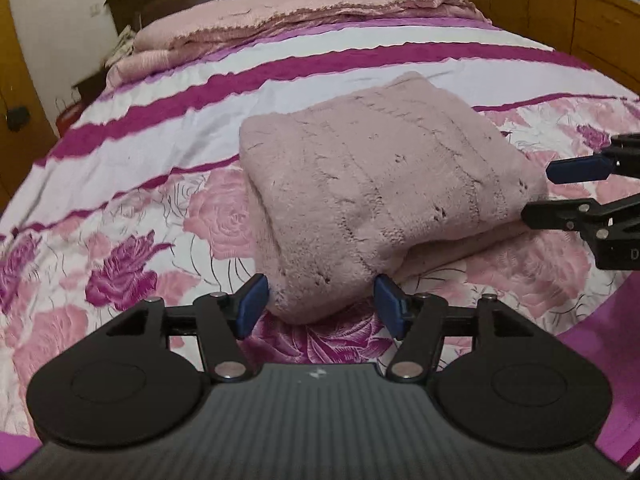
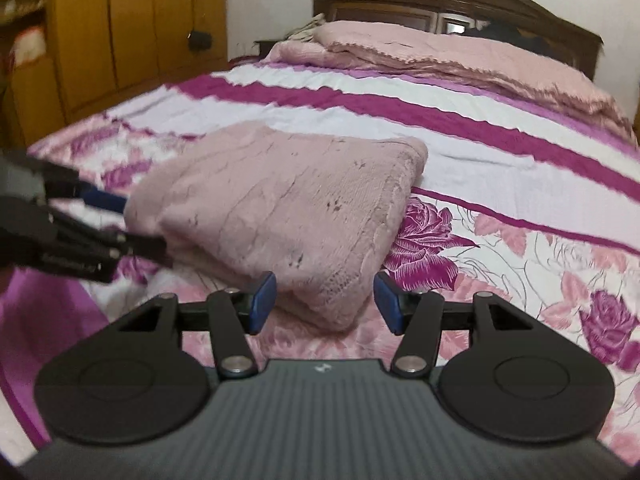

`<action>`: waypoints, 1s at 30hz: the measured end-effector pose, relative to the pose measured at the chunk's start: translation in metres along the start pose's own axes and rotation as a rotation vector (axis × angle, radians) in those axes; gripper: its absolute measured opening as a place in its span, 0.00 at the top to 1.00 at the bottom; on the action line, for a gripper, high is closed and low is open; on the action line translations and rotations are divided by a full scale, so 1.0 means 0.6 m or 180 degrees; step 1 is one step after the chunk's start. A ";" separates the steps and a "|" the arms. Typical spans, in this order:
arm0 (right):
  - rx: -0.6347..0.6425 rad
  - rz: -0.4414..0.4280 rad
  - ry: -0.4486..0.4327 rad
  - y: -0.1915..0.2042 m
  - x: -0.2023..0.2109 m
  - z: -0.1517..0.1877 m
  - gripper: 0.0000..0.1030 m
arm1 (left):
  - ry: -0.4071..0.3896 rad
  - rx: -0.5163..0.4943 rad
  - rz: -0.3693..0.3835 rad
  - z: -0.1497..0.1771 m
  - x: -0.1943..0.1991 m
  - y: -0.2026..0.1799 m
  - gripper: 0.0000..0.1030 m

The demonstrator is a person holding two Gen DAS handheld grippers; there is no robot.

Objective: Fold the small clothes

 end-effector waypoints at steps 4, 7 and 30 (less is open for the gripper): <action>-0.0014 0.0011 0.0080 0.001 -0.022 0.001 0.45 | -0.0144 -0.0019 -0.0035 -0.007 -0.001 0.003 0.70; -0.0167 0.0020 0.0012 -0.003 -0.029 -0.008 0.54 | -0.0304 -0.0028 -0.0207 -0.025 0.023 0.018 0.78; -0.1007 -0.0116 -0.0134 -0.073 0.009 -0.040 0.35 | -0.0269 0.0800 -0.0022 -0.019 0.055 0.099 0.35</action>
Point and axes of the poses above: each gripper's, at about its wrist camera, not at the fingertips, and x roughly against the way its jaws point, y to its left, z to its underside, the point moved 5 cm from there along -x, roughly the way its jaws point, and after that the axes turned 14 degrees about -x, right-handed, at the moved point
